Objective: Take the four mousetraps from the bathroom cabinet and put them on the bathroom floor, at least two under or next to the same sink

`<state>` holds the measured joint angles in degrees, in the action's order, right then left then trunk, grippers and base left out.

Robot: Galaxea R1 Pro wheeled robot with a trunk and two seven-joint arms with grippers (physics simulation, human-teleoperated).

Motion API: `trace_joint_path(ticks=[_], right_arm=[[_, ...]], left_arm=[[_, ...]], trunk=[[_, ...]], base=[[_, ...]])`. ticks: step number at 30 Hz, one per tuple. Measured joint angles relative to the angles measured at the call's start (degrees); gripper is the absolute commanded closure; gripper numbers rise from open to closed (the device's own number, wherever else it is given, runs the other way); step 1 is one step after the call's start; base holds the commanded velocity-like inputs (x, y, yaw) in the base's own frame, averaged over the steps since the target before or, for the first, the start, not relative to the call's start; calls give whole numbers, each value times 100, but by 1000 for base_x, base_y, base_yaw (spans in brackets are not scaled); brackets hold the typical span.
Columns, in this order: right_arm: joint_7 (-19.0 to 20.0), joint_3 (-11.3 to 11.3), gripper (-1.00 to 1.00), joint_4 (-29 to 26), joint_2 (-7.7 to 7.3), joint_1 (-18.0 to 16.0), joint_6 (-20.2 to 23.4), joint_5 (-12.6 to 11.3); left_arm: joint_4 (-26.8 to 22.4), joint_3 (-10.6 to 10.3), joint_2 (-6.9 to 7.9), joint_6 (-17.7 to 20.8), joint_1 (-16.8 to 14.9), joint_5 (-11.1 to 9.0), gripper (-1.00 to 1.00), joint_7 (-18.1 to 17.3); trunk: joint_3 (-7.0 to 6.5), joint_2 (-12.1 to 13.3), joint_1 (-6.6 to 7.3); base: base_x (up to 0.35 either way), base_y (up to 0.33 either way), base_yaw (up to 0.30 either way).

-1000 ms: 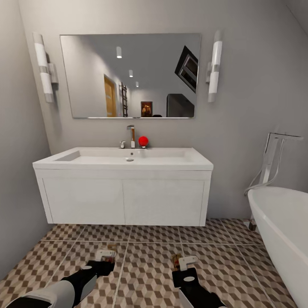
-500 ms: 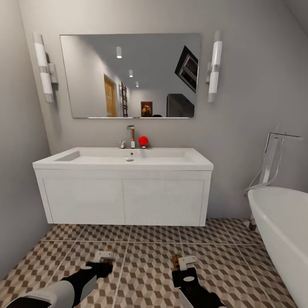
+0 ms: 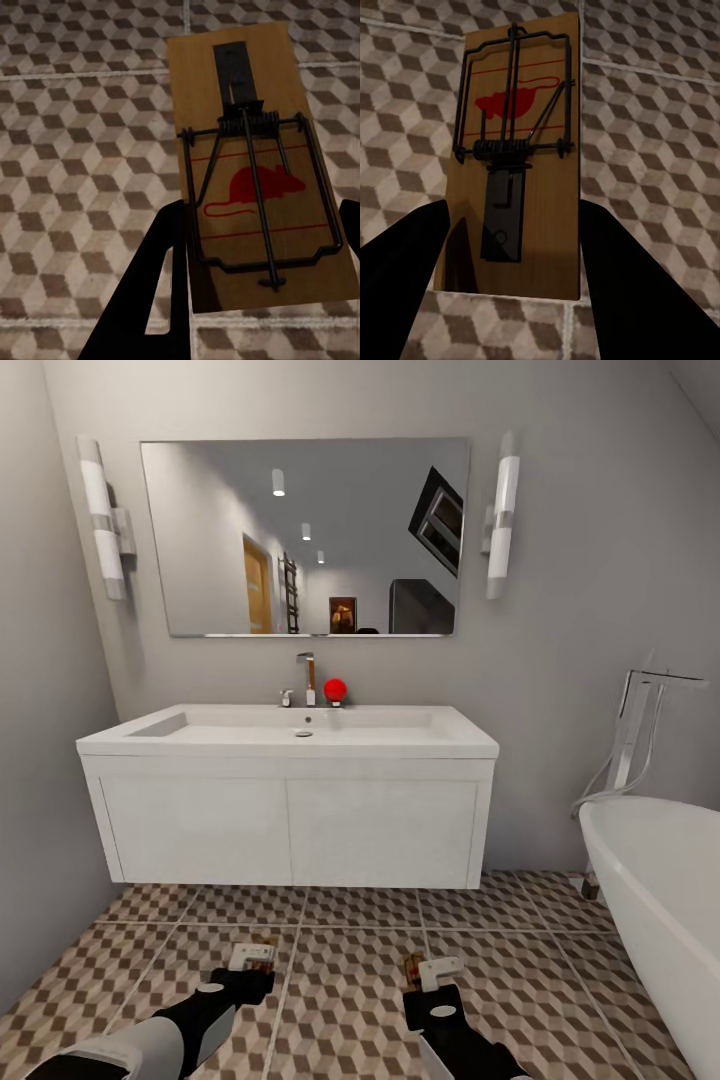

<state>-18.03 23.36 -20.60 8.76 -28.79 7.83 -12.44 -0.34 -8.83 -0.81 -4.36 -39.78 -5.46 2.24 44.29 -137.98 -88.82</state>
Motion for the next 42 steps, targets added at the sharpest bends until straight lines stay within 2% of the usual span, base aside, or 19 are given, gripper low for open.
trace_joint_path(ticks=[14, 28, 36, 42], right_arm=[[-66, -11, 100, -4, -2, 0, 39, -2], [-180, -25, 100, -7, -7, 0, 100, -2], [-165, -41, 100, -512, -19, 1, 973, -4], [-72, -52, 100, -666, -37, 1, 1104, -29]], left_arm=[[0, 1, -22, -16, 11, -4, 100, 1], [0, 1, -22, -34, 19, -8, 100, 1], [0, 1, -22, -36, 19, -12, 100, 1], [0, 1, -22, -36, 18, -12, 100, 1]], trunk=[[233, -520, -285], [543, -541, -323], [720, -552, -343], [854, -560, -359]], base=[[0, 0, 0], [0, 0, 0], [0, 0, 0], [0, 0, 0]])
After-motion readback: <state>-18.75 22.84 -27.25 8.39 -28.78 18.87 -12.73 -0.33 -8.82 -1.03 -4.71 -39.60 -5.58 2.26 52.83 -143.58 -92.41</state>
